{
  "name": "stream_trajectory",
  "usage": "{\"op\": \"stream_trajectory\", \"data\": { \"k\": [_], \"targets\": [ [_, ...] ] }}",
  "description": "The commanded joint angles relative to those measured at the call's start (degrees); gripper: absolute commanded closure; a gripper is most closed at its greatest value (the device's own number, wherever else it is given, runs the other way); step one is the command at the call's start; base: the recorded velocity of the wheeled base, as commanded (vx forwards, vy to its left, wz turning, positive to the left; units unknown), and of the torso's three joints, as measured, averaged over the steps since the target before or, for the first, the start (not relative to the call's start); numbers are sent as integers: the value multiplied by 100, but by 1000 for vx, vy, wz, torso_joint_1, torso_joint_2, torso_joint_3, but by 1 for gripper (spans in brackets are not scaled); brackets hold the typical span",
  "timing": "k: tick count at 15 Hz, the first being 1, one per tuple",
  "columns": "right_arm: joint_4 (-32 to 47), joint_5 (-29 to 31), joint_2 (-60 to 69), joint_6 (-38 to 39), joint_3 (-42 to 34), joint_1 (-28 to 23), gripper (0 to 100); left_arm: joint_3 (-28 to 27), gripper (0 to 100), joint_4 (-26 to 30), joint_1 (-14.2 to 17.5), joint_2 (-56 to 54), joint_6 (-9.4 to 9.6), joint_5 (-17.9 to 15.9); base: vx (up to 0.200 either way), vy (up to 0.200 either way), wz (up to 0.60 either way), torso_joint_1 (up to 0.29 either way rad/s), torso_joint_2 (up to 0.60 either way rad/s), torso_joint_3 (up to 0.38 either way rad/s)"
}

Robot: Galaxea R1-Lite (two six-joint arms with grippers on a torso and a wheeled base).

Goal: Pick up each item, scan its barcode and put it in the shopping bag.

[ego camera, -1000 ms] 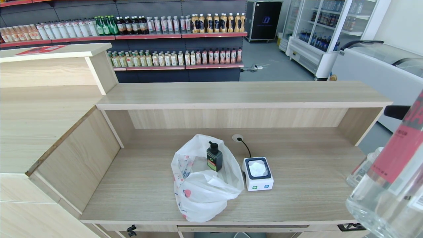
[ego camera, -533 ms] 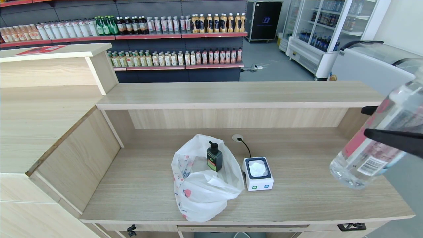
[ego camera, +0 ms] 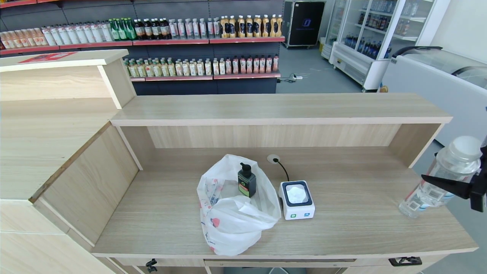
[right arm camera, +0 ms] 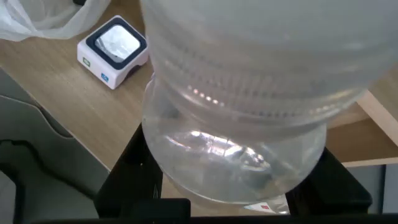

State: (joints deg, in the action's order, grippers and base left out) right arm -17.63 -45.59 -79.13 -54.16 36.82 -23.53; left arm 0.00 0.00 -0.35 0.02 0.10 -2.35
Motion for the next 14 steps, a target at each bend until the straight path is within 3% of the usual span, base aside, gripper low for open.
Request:
{"op": "stream_trajectory", "data": {
  "k": [1, 4, 9, 14],
  "targets": [
    [-4, 7, -147, -33, -34, -205, 100, 0, 0, 0, 0, 6, -1, -2, 0, 0, 0, 0, 0, 0],
    [-144, 50, -147, -165, -104, -161, 100, 0, 0, 0, 0, 6, -1, -2, 0, 0, 400, 2, 0, 3],
    [-1067, 358, -692, -165, -78, 68, 100, 0, 0, 0, 0, 6, -1, -2, 0, 0, 600, 6, -1, 3],
    [-1832, 305, -1834, -762, -78, 577, 100, 0, 0, 0, 0, 6, -1, -2, 0, 0, 0, 0, 0, 0]
  ]
}}
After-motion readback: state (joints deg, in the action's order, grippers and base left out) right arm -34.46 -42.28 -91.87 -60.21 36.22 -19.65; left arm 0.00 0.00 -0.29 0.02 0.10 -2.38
